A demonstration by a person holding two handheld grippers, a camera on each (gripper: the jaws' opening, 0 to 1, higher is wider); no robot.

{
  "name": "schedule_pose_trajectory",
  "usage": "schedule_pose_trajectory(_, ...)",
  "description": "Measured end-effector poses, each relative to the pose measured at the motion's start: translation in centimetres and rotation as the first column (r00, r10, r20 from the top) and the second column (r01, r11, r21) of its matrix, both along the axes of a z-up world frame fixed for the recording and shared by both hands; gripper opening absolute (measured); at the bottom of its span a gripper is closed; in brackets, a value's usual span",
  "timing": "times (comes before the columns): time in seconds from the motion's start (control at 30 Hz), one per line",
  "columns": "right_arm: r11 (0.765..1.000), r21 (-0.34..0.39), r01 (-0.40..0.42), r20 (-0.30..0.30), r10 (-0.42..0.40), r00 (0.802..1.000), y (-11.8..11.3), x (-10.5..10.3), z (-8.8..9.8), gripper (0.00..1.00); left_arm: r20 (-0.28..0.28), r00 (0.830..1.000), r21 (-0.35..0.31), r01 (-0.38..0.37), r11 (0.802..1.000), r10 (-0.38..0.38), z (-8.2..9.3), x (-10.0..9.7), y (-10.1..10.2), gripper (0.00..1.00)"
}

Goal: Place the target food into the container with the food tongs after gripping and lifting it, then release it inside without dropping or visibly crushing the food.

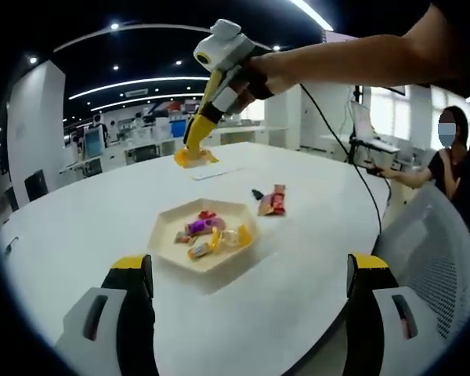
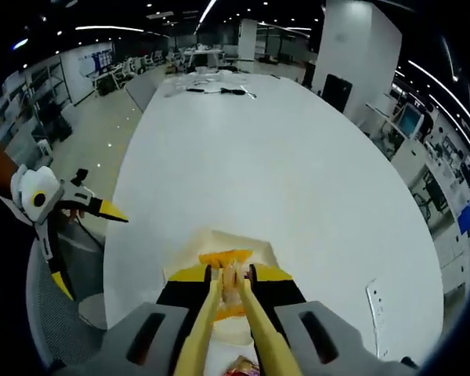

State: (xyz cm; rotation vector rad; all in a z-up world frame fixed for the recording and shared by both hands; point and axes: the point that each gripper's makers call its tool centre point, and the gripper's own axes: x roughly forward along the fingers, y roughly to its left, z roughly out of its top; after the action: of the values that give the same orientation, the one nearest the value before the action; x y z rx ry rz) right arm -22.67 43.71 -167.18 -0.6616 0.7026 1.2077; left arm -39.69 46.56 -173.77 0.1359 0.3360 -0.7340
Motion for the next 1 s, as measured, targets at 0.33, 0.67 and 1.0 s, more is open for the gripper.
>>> schedule_pose_trajectory(0.33, 1.0, 0.008, -0.005, 0.01, 0.005, 1.0, 0.4, 0.1, 0.2, 0.21, 0.001, 1.0, 0.002, 0.0, 1.0, 0.0, 0.0, 0.0, 0.0, 0.99)
schedule_pose_trajectory(0.67, 0.999, 0.029, -0.021, 0.04, 0.02, 0.999, 0.7, 0.1, 0.6, 0.24, 0.005, 1.0, 0.0, -0.009, 1.0, 0.009, 0.0, 0.2, 0.1, 0.99)
schedule_pose_trajectory(1.0, 0.995, 0.097, -0.03, 0.042, 0.026, 0.999, 0.4, 0.0, 1.4, 0.25, 0.008, 1.0, -0.002, -0.011, 1.0, 0.012, 0.1, 0.1, 0.1, 0.99)
